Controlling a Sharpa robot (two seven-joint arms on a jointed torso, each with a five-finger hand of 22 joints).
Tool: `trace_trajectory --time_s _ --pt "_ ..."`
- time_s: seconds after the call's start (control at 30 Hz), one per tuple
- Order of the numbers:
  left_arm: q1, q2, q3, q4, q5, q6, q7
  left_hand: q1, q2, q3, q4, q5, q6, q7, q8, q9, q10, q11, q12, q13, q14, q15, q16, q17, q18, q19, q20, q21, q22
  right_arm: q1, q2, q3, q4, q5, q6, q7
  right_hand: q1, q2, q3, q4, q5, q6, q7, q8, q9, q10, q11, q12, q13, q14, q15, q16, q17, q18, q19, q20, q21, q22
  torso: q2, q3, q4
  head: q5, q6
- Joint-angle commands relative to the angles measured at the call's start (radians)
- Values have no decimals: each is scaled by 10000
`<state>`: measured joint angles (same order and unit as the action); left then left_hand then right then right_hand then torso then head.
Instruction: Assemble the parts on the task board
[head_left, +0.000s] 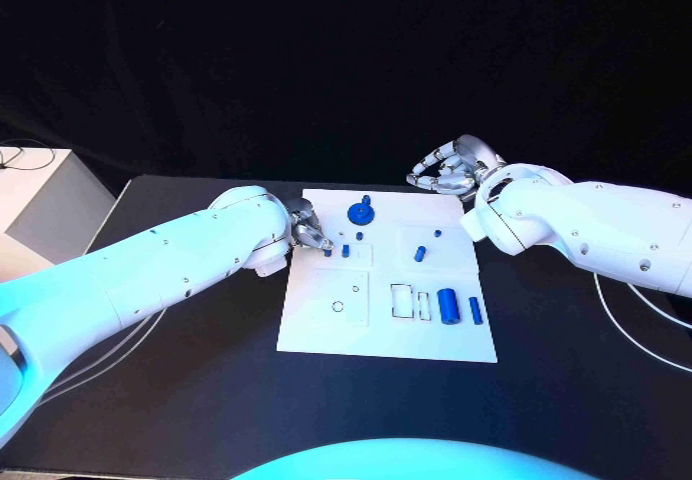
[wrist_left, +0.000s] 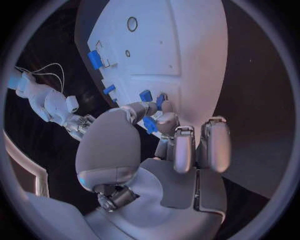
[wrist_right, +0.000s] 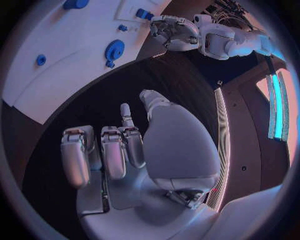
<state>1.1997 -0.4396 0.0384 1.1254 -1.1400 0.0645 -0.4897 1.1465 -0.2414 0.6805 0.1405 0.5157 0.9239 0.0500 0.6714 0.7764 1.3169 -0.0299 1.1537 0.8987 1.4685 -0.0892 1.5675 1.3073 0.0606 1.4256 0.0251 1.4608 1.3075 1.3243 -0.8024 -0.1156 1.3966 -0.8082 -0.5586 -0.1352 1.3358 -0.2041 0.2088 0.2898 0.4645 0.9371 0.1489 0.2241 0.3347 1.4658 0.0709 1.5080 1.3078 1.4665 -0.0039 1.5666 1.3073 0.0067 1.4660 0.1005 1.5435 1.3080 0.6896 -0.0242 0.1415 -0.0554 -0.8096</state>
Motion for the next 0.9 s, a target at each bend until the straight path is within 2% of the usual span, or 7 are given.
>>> trace_trajectory --time_s 0.03,0.9 --pt "-102 19 -67 -26 -179 210 -240 280 150 1366 -1330 52 67 -12 56 7 19 20 32 8 1023 79 33 2635 -82 50 49 31 431 0 -2 4 7 -33 97 98 -105 35 71 -14 40 -68 1 51 8 439 -47 -44 2057 997 -37 -42 2456 11 922 -59 -37 2437 -2 -5 3 -3 -16" --pt "-94 -130 -53 69 -125 452 -248 304 73 1473 -1399 56 126 -16 58 -1 59 16 41 26 1023 82 33 2635 -92 77 53 58 477 -3 25 4 -17 -33 95 103 -105 35 71 -14 40 -68 1 51 8 439 -47 -44 2057 997 -37 -42 2456 11 922 -59 -37 2437 9 4 -3 -13 -26"
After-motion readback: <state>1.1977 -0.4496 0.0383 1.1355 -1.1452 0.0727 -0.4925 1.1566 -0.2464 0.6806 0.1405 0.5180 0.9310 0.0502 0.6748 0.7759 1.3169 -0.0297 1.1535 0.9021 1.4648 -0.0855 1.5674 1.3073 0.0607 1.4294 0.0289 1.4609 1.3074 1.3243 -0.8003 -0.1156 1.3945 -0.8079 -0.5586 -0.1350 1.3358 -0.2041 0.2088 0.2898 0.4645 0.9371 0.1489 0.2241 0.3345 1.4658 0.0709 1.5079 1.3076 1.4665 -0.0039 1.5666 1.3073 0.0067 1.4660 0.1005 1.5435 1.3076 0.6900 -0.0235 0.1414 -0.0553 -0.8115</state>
